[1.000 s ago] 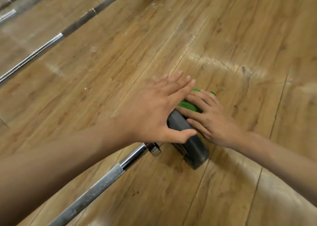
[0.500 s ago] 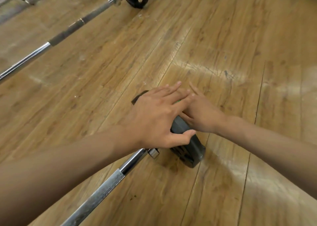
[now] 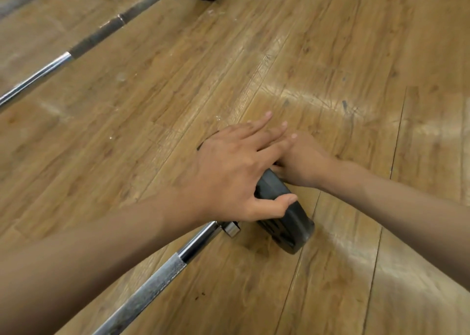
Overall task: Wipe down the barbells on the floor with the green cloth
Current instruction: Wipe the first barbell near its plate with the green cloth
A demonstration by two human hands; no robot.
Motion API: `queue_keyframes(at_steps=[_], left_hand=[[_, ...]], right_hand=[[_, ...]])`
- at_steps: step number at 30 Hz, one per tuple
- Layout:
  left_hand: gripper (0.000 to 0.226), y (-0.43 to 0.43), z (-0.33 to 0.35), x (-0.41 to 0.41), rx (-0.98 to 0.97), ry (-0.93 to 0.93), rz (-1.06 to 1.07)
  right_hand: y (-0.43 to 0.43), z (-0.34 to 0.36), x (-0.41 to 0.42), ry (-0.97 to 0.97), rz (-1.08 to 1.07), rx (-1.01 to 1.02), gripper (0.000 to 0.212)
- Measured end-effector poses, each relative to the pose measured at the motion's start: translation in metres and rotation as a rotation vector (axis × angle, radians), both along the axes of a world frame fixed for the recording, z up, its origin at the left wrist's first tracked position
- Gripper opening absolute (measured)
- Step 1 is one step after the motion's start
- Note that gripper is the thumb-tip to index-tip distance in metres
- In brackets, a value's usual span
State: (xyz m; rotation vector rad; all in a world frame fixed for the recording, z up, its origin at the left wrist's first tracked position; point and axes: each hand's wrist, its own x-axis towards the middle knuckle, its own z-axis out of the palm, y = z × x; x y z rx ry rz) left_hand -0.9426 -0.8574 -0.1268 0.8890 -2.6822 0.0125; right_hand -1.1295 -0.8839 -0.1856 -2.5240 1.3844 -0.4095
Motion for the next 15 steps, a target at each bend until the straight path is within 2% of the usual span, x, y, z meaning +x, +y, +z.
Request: queue_keyframes(at_steps=[6,9,12,15], left_hand=[[0.082,-0.012,-0.001,0.008,0.038,0.053,0.027],[0.079,-0.016,-0.002,0.01,0.05,0.103,0.05],[0.078,-0.021,-0.003,0.014,0.062,0.12,0.053],[0.076,-0.026,-0.005,0.018,0.08,0.135,0.049]], right_hand=[[0.021,-0.017,-0.01,-0.107,0.072,-0.048,0.046],[0.026,-0.009,-0.013,-0.136,0.037,0.047,0.057],[0.01,0.009,-0.018,0.035,0.107,0.009,0.068],[-0.01,0.009,-0.029,0.169,0.203,-0.131,0.054]])
